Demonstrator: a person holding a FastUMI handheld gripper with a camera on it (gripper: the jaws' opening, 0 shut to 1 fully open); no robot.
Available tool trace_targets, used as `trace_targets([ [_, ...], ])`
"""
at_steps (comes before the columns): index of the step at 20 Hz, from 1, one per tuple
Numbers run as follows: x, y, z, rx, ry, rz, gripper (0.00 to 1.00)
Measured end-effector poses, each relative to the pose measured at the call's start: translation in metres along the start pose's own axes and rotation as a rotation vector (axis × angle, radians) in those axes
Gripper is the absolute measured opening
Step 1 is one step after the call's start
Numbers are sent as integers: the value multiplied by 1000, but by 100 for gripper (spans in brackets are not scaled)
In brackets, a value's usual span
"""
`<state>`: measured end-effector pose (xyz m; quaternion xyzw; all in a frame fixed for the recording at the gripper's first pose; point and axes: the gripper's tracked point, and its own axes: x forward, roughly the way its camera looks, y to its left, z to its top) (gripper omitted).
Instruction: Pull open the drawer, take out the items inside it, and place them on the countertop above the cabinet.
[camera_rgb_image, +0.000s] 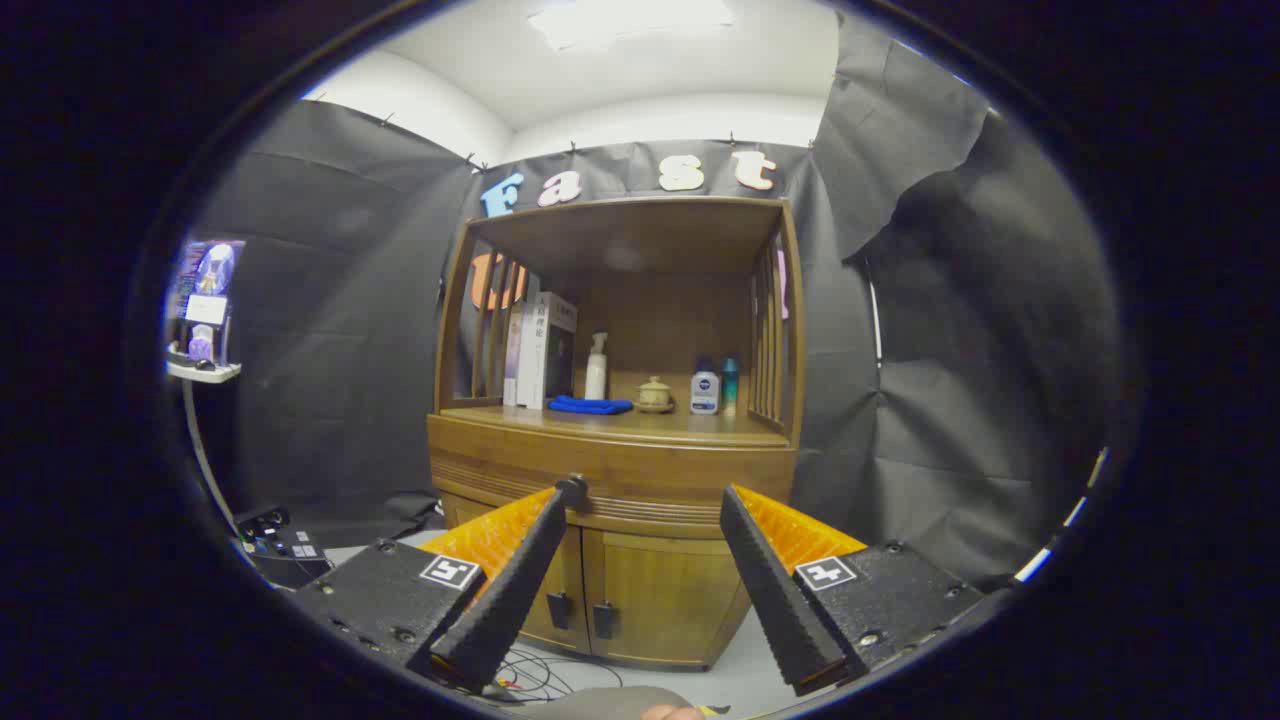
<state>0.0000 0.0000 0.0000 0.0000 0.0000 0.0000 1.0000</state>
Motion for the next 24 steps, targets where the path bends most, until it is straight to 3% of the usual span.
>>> trace_targets([
  [24, 1, -5, -8, 27, 20, -12, 100],
])
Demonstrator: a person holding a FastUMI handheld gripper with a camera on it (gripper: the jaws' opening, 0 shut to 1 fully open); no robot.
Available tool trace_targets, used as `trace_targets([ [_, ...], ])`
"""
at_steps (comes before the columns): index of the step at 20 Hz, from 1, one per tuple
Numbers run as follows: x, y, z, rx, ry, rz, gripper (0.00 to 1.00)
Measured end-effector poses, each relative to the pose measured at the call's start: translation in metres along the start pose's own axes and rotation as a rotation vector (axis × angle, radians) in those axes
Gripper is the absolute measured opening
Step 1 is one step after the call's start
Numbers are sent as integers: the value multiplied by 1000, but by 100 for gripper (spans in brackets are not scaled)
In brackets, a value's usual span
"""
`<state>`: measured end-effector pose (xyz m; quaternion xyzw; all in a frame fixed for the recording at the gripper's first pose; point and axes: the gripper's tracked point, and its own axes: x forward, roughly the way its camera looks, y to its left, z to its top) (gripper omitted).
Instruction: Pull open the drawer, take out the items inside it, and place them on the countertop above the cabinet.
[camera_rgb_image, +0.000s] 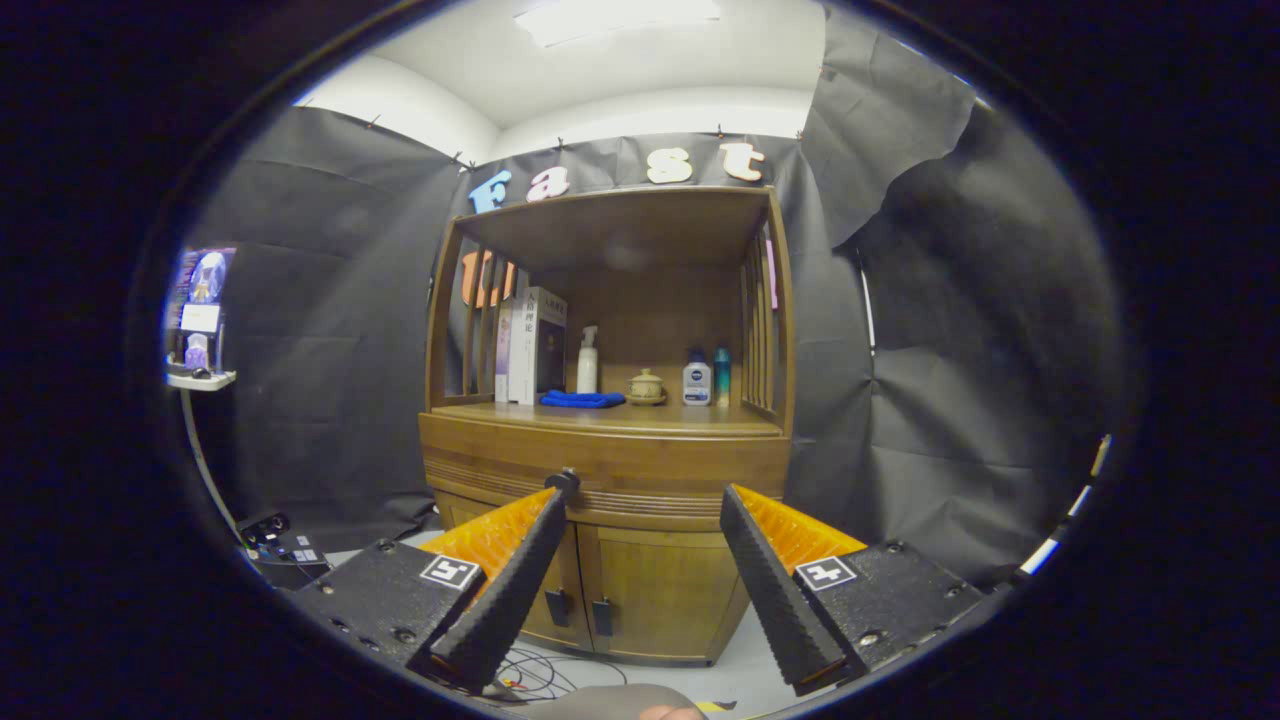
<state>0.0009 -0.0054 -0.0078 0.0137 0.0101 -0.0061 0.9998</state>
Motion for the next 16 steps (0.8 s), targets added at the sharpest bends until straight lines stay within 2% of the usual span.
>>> trace_targets([
  [5, 24, 16, -10, 51, 24, 14, 100],
  [16, 142, 87, -12, -103, 57, 25, 100],
])
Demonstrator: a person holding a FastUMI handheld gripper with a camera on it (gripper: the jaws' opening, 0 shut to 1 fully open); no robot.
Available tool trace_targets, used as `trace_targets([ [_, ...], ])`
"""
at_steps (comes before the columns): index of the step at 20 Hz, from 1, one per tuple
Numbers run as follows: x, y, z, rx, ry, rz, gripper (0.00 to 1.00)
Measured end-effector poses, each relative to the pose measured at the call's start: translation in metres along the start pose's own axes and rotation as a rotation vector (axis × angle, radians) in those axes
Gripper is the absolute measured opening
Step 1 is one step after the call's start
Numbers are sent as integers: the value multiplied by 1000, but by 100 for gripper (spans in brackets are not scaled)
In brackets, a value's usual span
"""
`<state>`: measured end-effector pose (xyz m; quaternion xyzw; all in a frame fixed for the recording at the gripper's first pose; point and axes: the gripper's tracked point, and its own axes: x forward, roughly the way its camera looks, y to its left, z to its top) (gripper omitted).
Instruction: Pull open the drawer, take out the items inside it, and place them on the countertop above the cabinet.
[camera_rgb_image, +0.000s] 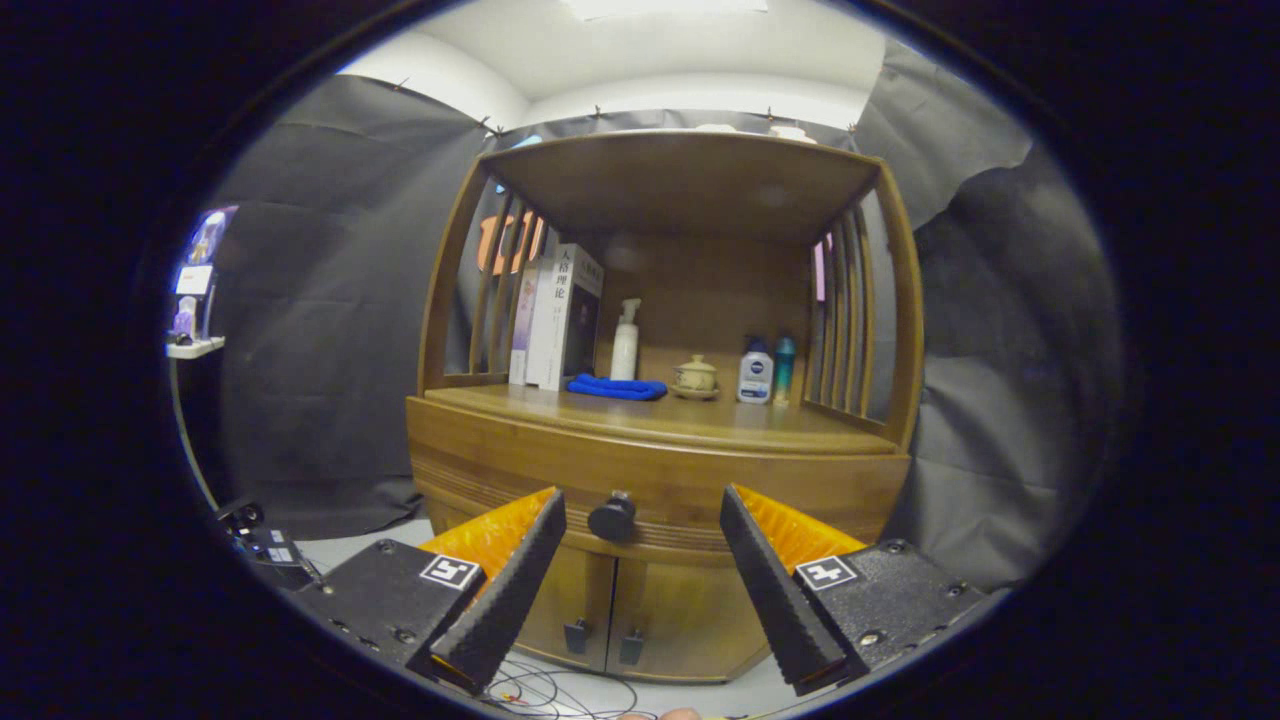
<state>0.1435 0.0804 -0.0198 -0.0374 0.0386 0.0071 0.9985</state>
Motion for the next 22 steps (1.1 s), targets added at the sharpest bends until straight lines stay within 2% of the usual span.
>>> trace_targets([
  [8, 67, 12, -34, -44, 127, -28, 99],
  [11, 82, 12, -41, -55, 155, -30, 94],
  [14, 89, 19, -50, -31, 185, -22, 76],
  [22, 91, 17, -59, 9, 227, -63, 48],
])
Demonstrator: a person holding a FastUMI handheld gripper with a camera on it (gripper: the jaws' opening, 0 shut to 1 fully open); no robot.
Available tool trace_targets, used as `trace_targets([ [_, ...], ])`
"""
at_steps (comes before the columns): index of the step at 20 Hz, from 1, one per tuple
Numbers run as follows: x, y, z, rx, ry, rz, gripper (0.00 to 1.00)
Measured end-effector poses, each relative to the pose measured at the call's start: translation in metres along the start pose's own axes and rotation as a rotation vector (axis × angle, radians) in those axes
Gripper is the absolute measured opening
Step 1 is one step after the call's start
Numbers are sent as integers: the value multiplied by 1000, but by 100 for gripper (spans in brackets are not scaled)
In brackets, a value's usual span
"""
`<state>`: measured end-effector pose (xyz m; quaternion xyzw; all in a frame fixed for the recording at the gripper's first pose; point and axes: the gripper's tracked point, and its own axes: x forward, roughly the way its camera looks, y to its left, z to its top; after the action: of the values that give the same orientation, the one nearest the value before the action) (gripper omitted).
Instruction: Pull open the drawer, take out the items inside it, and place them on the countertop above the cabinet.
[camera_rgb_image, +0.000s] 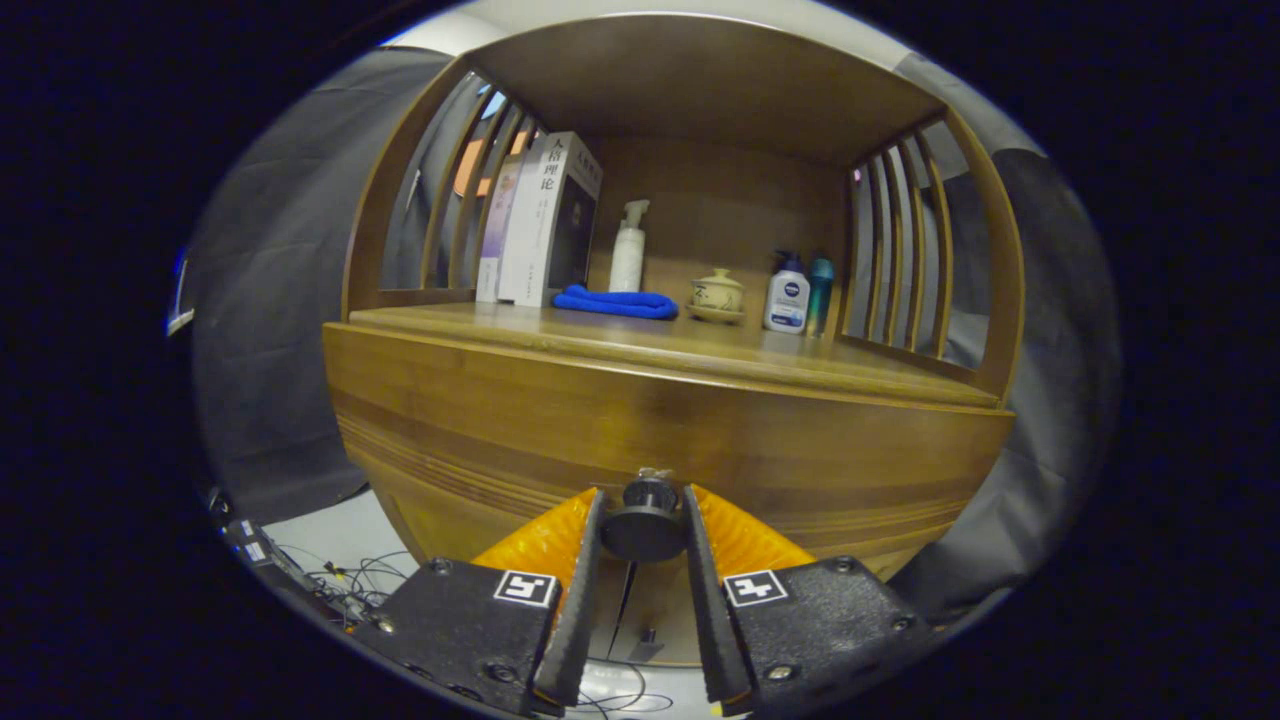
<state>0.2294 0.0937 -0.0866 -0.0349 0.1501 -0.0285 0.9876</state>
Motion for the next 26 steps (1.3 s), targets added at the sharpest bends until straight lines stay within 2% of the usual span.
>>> trace_targets([
  [3, -1, 1, 0, 26, 36, -4, 47],
  [6, -2, -1, -1, -13, 50, 13, 43],
  [11, -11, -1, -4, 13, 62, 18, 38],
  [26, -111, 7, -30, 34, 40, 80, 37],
])
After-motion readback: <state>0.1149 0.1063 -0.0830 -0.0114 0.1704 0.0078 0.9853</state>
